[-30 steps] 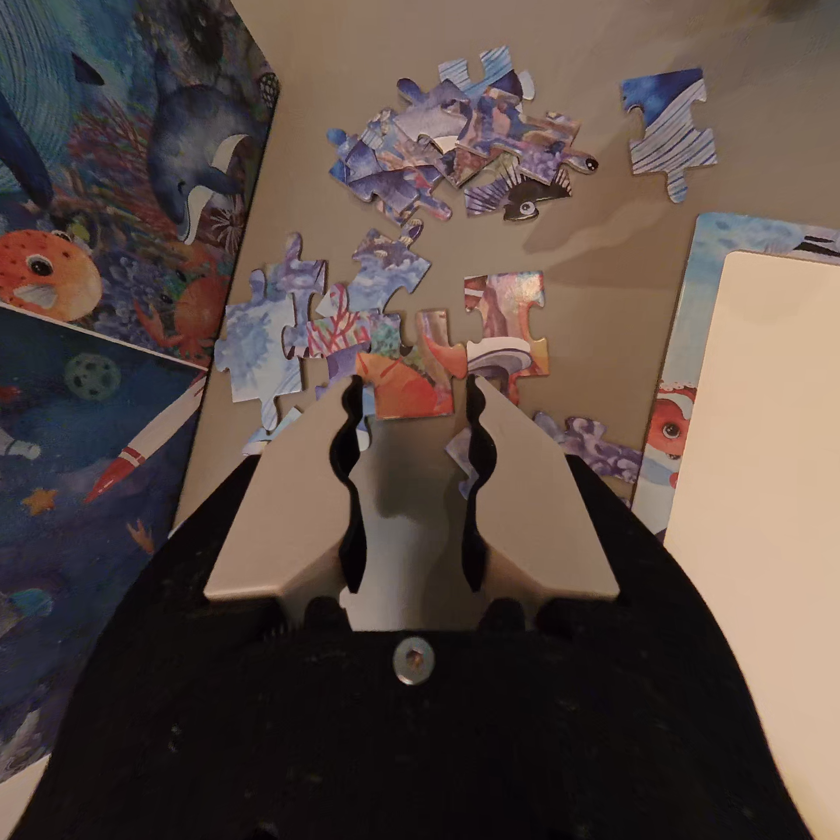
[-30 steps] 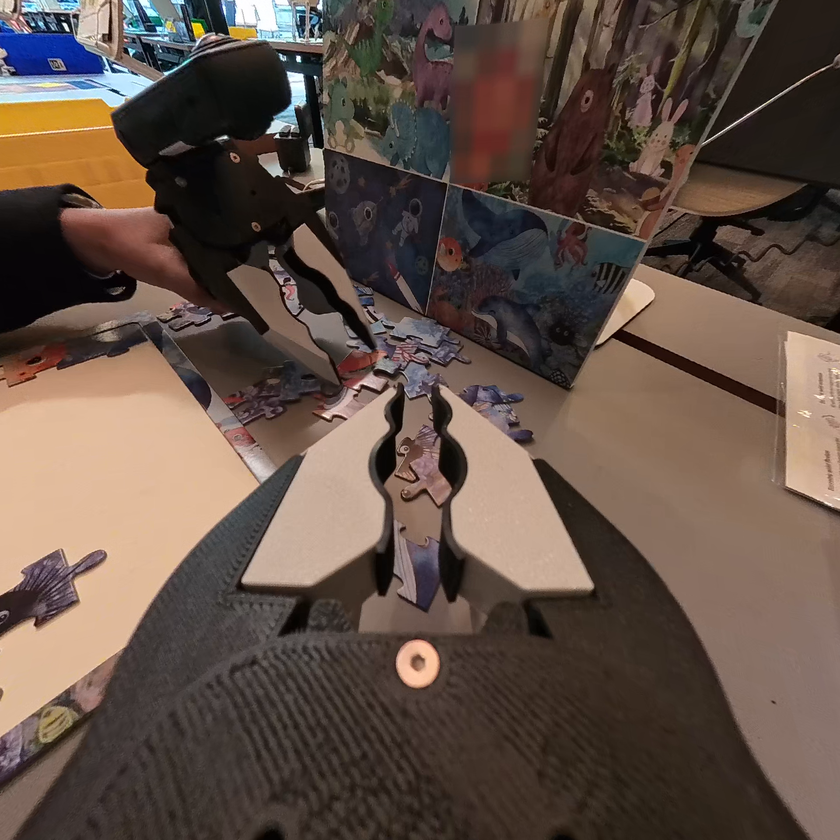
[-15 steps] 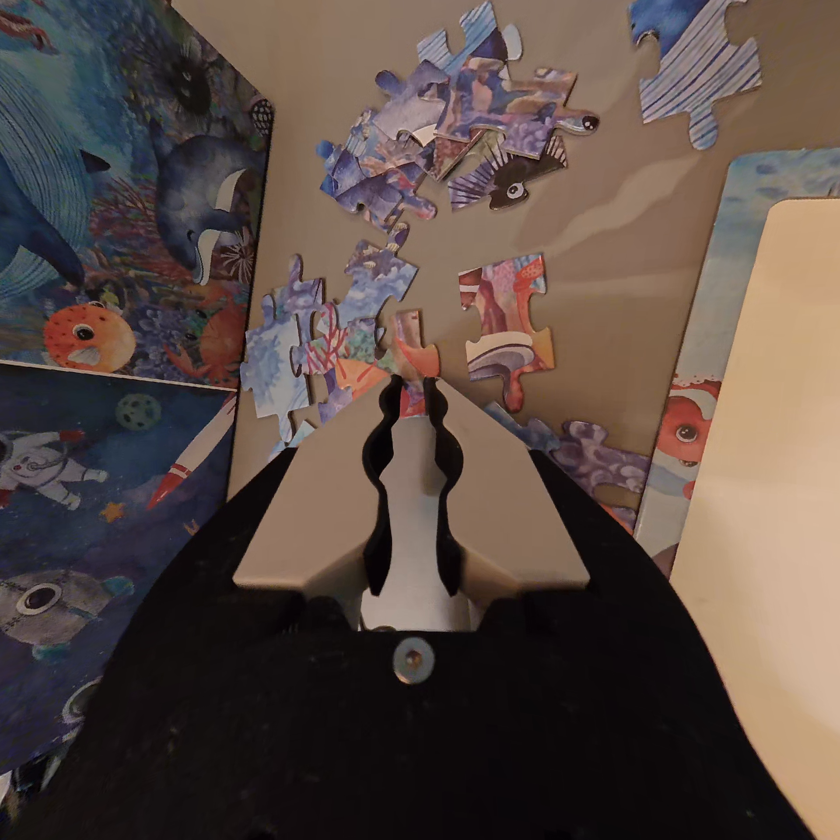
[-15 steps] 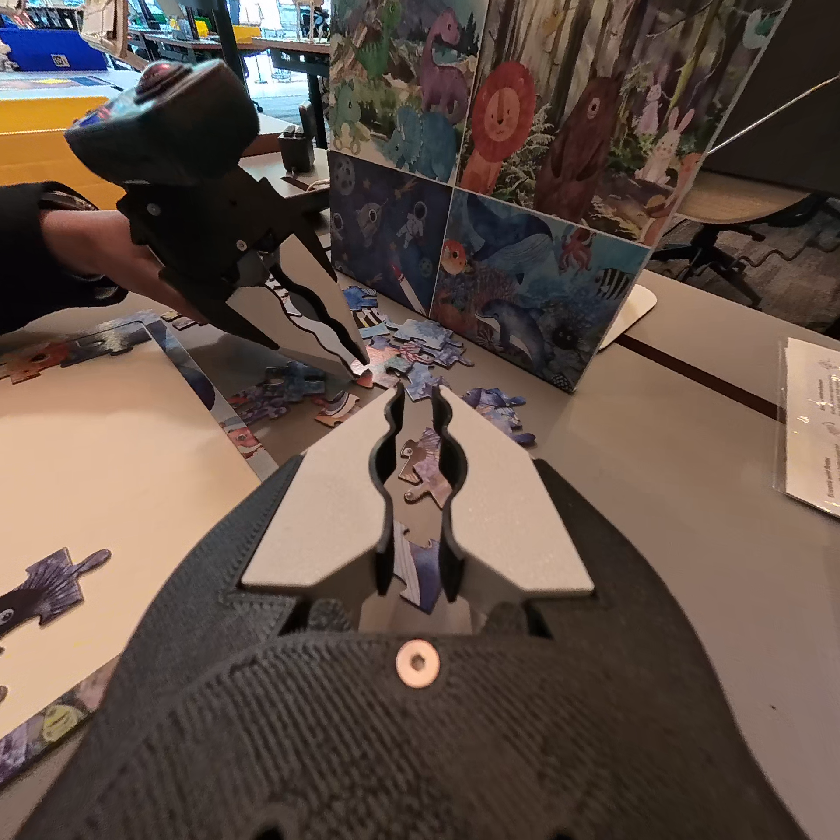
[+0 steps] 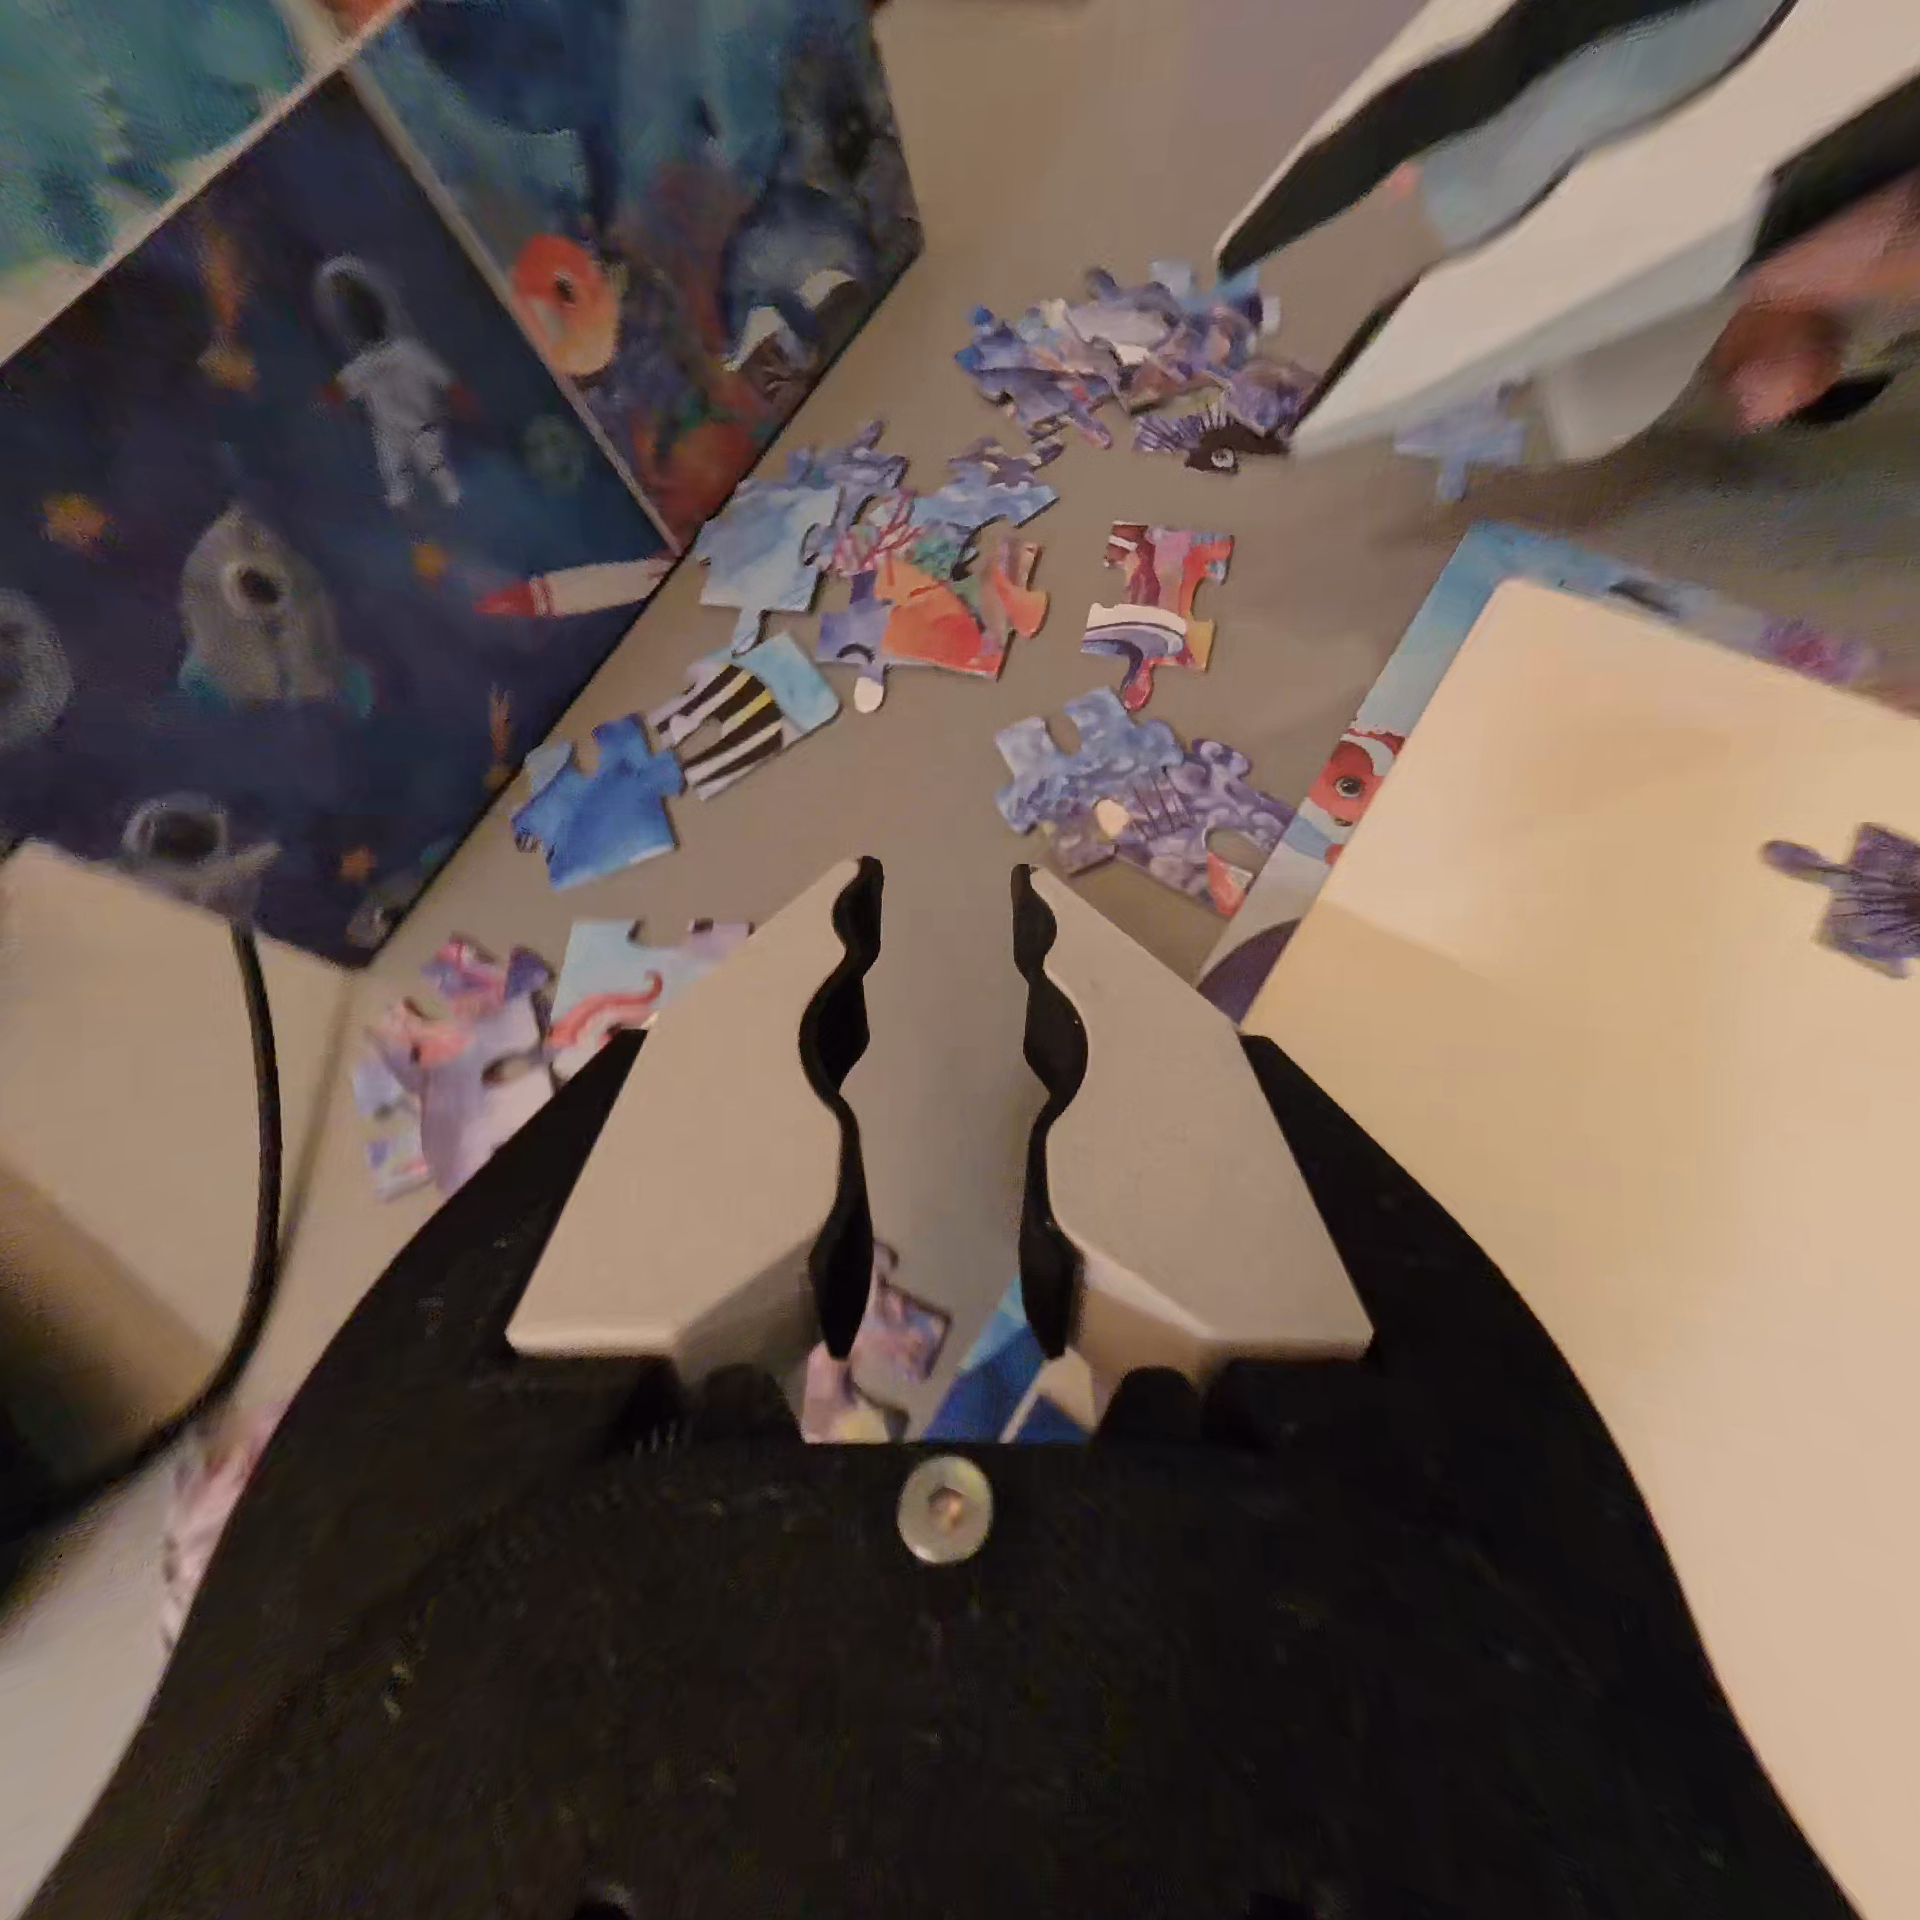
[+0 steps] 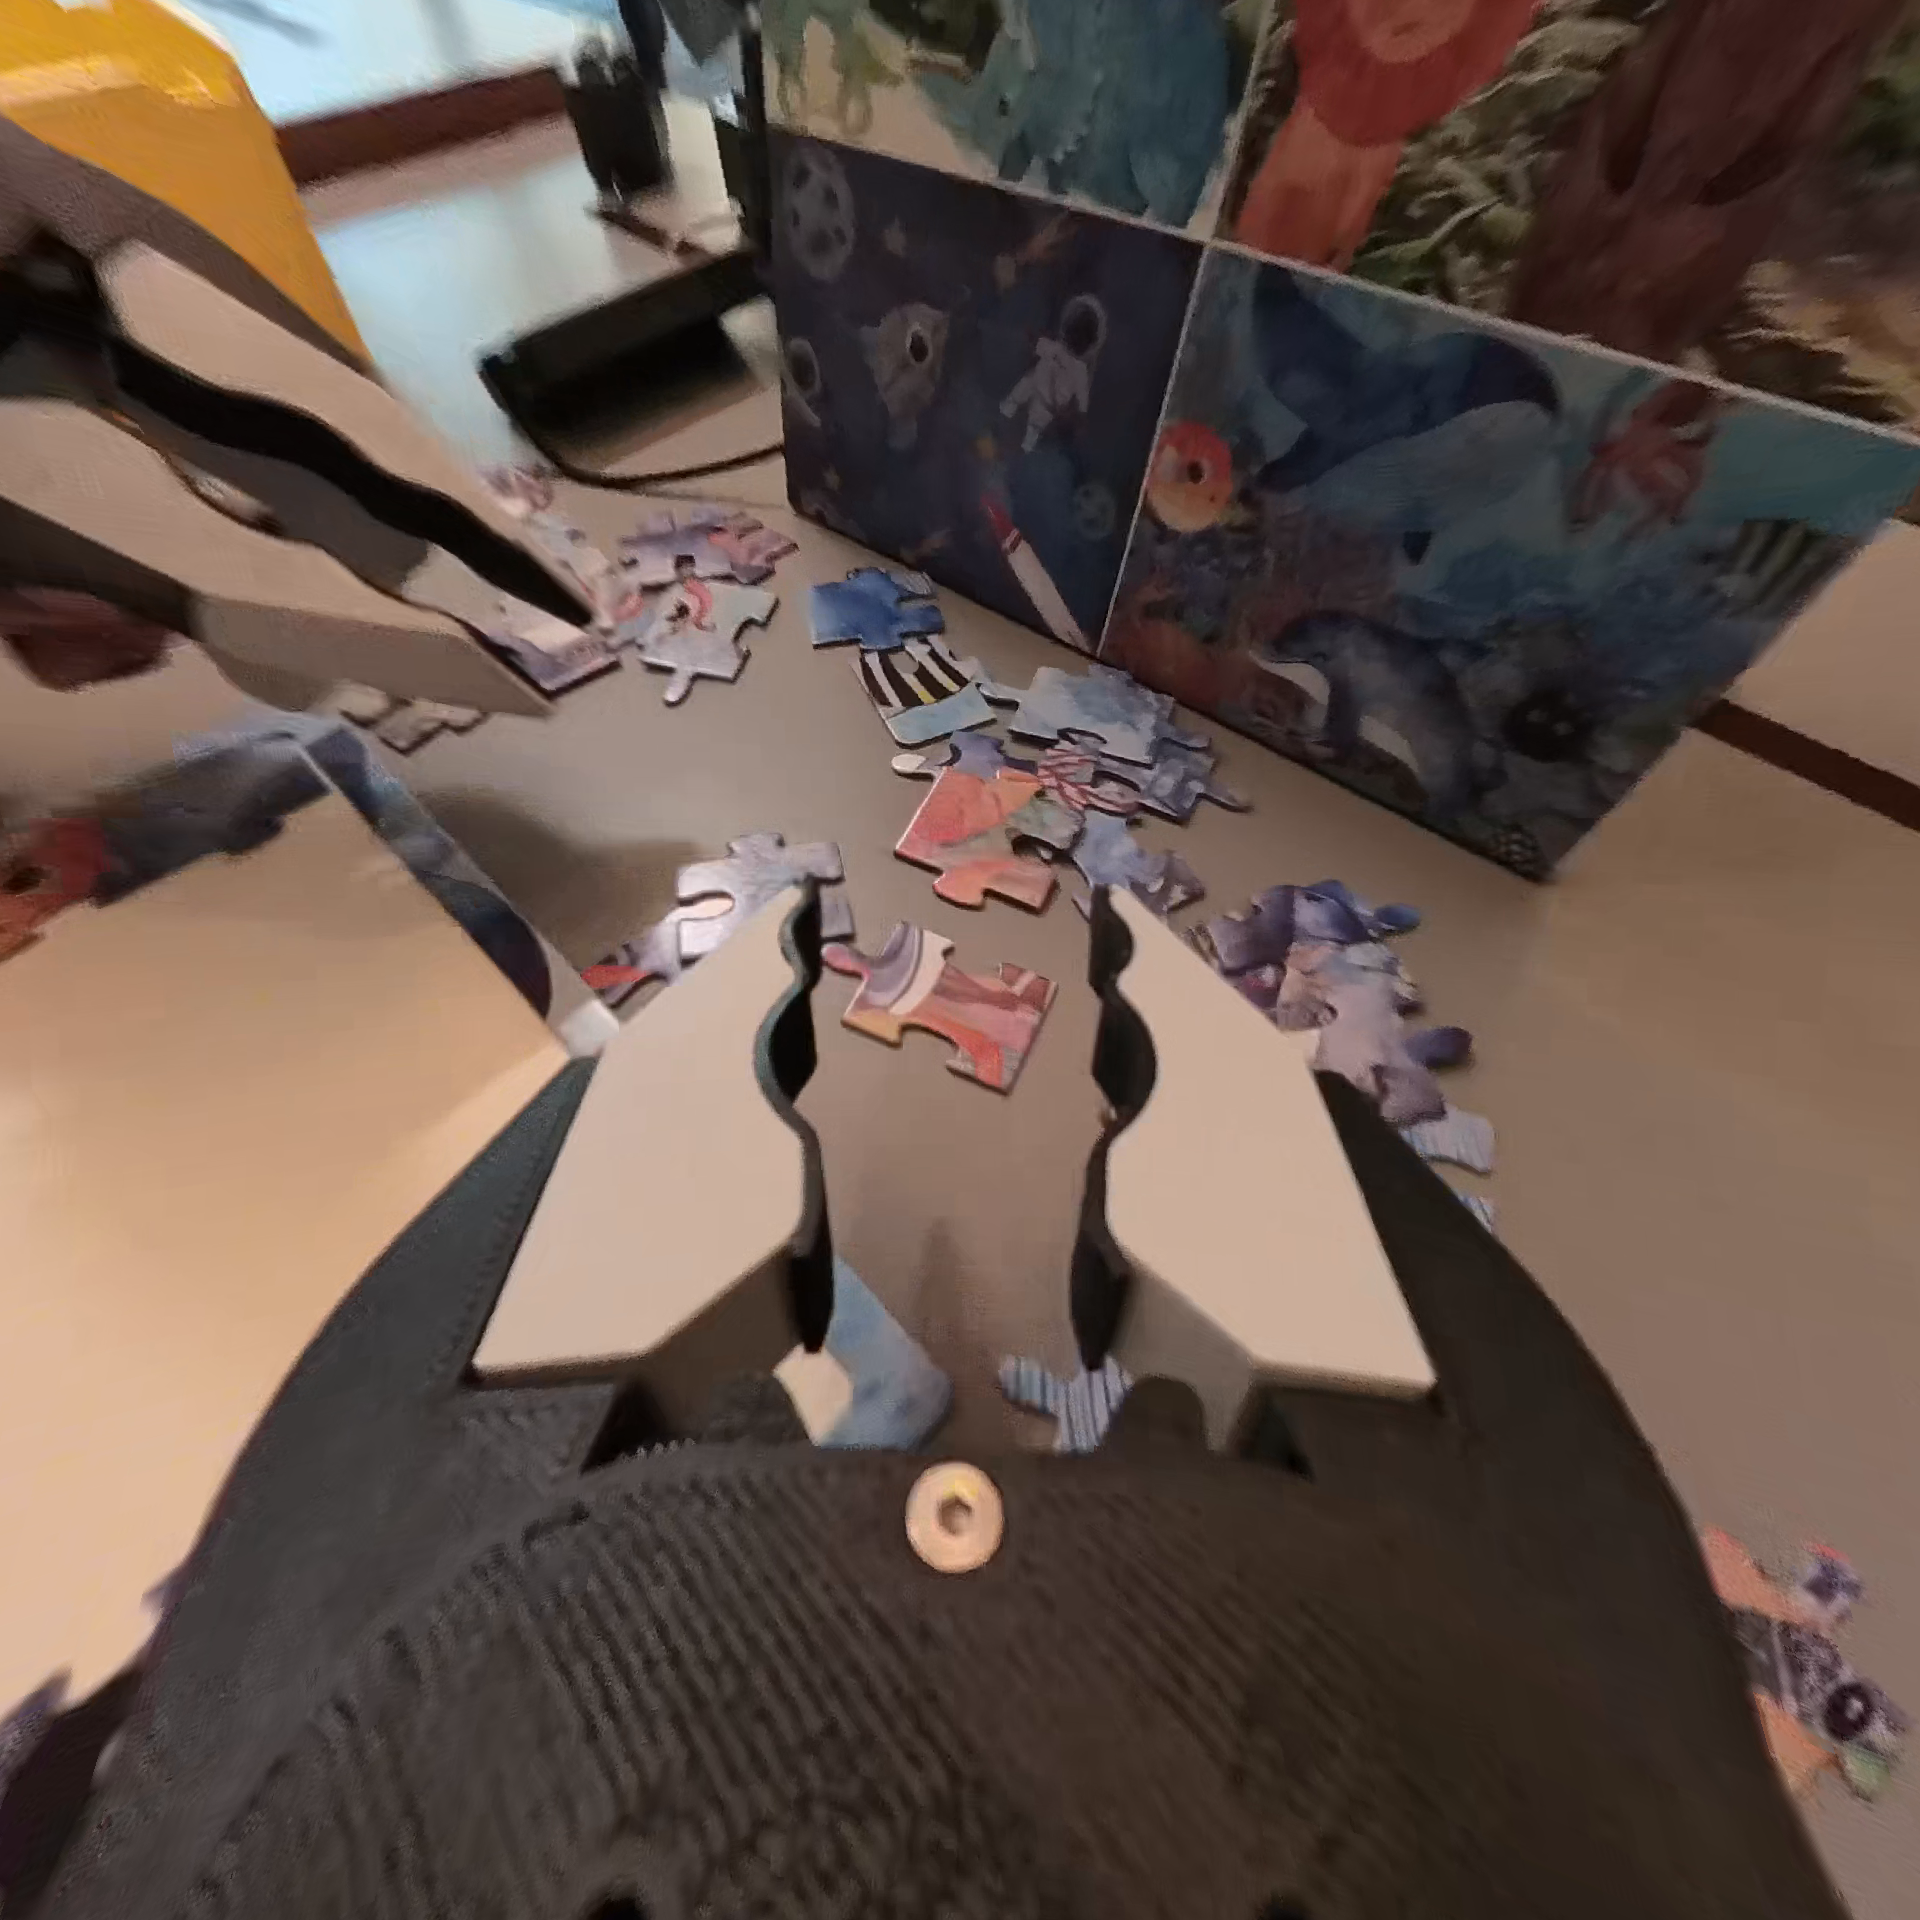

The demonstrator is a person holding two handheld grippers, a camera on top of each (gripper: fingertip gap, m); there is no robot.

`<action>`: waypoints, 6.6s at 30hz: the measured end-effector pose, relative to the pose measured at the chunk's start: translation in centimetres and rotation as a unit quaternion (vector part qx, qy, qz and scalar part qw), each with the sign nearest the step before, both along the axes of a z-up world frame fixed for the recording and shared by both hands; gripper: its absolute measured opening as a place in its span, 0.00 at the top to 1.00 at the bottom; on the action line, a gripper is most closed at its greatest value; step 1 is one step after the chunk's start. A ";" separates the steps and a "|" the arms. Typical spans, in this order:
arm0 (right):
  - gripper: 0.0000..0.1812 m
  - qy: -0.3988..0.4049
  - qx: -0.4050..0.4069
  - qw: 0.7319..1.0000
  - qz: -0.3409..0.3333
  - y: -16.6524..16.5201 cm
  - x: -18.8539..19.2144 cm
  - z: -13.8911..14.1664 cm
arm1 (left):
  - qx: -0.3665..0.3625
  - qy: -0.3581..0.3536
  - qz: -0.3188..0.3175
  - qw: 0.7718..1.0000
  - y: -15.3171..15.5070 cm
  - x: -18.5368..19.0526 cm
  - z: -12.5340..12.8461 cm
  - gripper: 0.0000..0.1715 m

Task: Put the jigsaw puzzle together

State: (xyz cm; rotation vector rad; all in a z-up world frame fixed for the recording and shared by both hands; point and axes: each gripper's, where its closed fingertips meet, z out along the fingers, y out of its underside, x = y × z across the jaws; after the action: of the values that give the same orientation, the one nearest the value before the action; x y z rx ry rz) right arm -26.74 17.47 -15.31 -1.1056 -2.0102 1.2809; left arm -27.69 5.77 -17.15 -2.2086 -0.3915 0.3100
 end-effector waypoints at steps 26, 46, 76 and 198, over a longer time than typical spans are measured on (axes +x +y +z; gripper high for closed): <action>0.74 -0.093 0.081 0.992 0.009 -4.6 -3.3 -4.2 | 0.081 0.019 0.061 0.995 -5.6 -1.2 3.8 0.85; 0.74 -0.094 0.106 0.886 0.441 -25.3 17.8 -3.2 | 0.057 -0.019 0.057 0.997 -5.9 -1.3 1.4 0.85; 0.74 -0.103 0.156 0.862 0.471 -25.3 19.1 -5.8 | 0.058 -0.010 0.056 0.997 -5.9 -1.3 1.7 0.85; 0.80 -0.073 0.178 0.846 0.498 -23.5 18.9 -5.8 | 0.052 -0.005 0.056 0.997 -6.0 -1.3 1.5 0.84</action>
State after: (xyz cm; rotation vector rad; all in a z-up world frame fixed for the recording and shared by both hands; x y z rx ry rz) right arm -7.81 -6.03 -21.08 0.1094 -2.9273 1.1441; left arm -29.02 -0.19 -15.61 -2.0916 -0.5273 0.3309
